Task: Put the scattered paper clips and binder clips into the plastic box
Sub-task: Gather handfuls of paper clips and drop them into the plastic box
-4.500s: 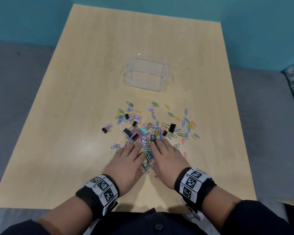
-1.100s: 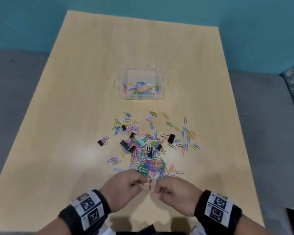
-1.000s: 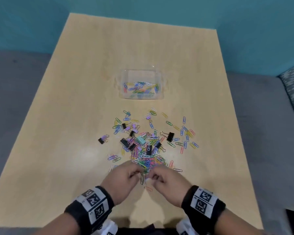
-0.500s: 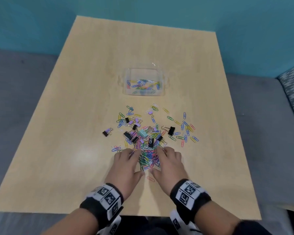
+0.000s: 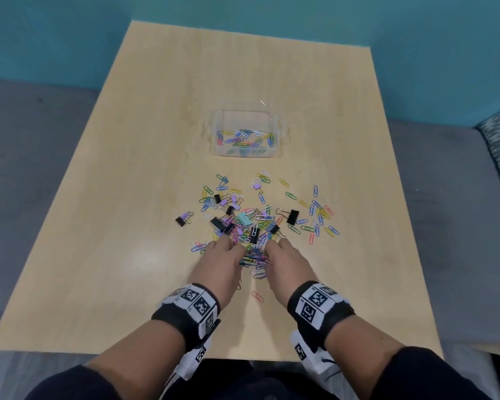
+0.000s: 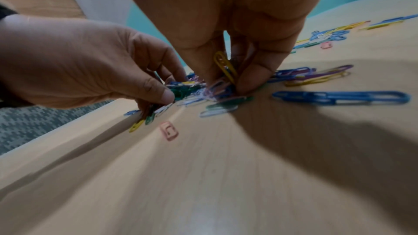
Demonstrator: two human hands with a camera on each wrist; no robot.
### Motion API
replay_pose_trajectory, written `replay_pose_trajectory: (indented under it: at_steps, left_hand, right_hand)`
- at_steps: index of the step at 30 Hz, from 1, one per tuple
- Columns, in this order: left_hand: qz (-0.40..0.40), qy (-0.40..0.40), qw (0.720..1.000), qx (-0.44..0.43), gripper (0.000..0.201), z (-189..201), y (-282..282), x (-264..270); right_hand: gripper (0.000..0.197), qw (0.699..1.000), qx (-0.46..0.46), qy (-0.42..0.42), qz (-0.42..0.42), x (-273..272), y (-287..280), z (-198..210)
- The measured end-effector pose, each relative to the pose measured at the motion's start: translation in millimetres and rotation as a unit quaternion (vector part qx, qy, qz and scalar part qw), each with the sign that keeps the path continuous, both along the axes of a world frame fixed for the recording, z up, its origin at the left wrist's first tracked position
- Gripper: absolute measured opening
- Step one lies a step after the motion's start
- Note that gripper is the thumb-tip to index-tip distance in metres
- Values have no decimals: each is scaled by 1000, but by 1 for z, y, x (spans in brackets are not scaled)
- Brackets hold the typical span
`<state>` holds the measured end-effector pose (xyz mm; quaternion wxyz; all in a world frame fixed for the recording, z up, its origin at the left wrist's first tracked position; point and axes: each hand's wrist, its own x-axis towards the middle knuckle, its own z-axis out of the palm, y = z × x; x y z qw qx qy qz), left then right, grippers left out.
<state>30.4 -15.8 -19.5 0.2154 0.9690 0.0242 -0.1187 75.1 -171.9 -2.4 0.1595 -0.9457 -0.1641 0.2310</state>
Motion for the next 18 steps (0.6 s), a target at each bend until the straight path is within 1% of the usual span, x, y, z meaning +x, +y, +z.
replay_pose_trajectory:
  at_steps: [3, 5, 7, 9, 10, 11, 13, 14, 16, 18]
  left_hand:
    - [17, 11, 1000, -18, 22, 3, 2, -2]
    - [55, 32, 996, -58, 22, 8, 3, -2]
    - [109, 61, 986, -109, 19, 13, 6, -2]
    - [167, 100, 965, -174, 17, 17, 11, -1]
    - [200, 123, 946, -222, 17, 19, 14, 0]
    - [234, 146, 920, -279, 17, 22, 17, 1]
    - [291, 185, 853, -392, 14, 29, 23, 5]
    - [307, 199, 825, -432, 13, 34, 26, 7]
    - [320, 226, 784, -482, 14, 43, 32, 12]
    - [322, 244, 752, -522, 15, 53, 39, 18]
  right_hand:
    - [10, 999, 14, 29, -32, 3, -6, 4]
    - [11, 996, 26, 60, -54, 5, -11, 6]
    - [12, 990, 44, 107, -86, 9, -17, 9]
    - [7, 972, 90, 167, -140, 11, -22, 11]
    - [5, 957, 119, 200, -171, 12, -24, 12]
    - [5, 939, 152, 234, -203, 14, -26, 12]
    - [9, 892, 218, 298, -262, 18, -30, 12]
    - [10, 870, 242, 323, -285, 21, -32, 12]
    - [10, 837, 271, 358, -313, 26, -35, 15]
    - [10, 810, 301, 379, -332, 31, -37, 19]
